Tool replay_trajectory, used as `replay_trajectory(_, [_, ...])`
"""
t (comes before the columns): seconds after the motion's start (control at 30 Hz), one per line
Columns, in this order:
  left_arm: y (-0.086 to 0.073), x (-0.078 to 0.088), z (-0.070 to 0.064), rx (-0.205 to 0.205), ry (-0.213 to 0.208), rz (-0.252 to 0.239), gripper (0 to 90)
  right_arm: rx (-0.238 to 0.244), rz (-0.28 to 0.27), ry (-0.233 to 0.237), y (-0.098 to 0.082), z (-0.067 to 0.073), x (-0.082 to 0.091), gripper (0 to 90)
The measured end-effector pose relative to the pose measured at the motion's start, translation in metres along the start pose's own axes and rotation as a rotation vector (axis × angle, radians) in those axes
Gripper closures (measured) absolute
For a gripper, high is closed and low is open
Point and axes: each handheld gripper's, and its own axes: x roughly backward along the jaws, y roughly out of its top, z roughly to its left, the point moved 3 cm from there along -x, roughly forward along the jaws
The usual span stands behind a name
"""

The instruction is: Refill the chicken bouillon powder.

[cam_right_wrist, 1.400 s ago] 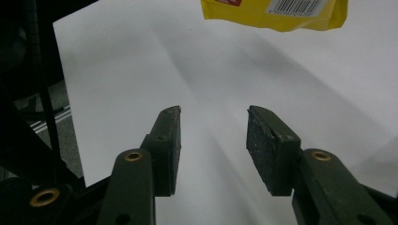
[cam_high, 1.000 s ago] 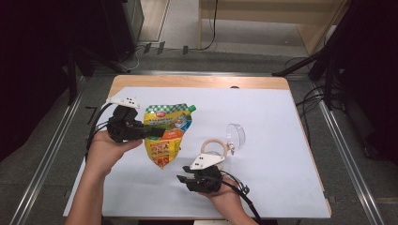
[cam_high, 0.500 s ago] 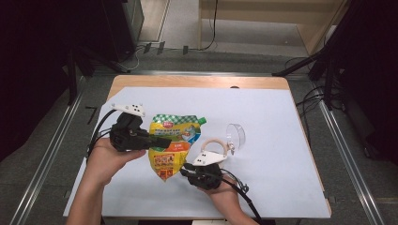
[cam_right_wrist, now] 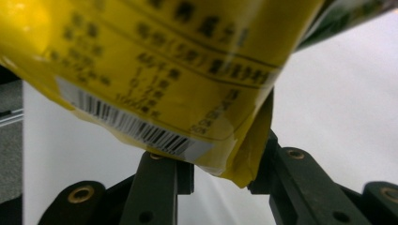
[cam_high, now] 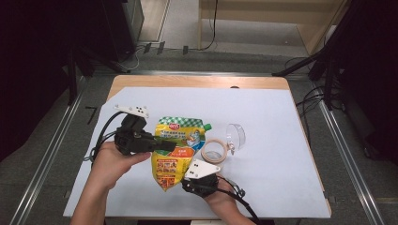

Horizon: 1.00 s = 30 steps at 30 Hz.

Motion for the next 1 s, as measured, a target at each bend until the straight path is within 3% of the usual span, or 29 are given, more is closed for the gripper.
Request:
replay_trajectory(0.2, [0.002, -0.014, 0.002, -0.001, 0.067, 0.019, 84.8, -0.012, 0.005, 0.006, 0.001, 0.003, 0.002, 70.6])
replay_trajectory(0.4, [0.002, -0.024, 0.000, -0.004, 0.078, 0.035, 82.3, -0.006, 0.015, 0.019, 0.002, 0.010, 0.003, 70.3])
replay_trajectory(0.6, [0.002, -0.033, -0.001, 0.003, 0.106, 0.050, 78.1, -0.035, 0.022, 0.052, 0.005, 0.016, 0.005, 70.3])
replay_trajectory(0.73, [0.001, -0.037, -0.002, -0.015, 0.138, 0.071, 77.7, -0.049, 0.029, 0.087, 0.007, 0.022, 0.005, 70.7])
replay_trajectory(1.0, [0.001, -0.046, -0.004, -0.019, 0.150, 0.085, 75.8, -0.052, 0.009, 0.119, 0.014, 0.029, 0.008, 68.2])
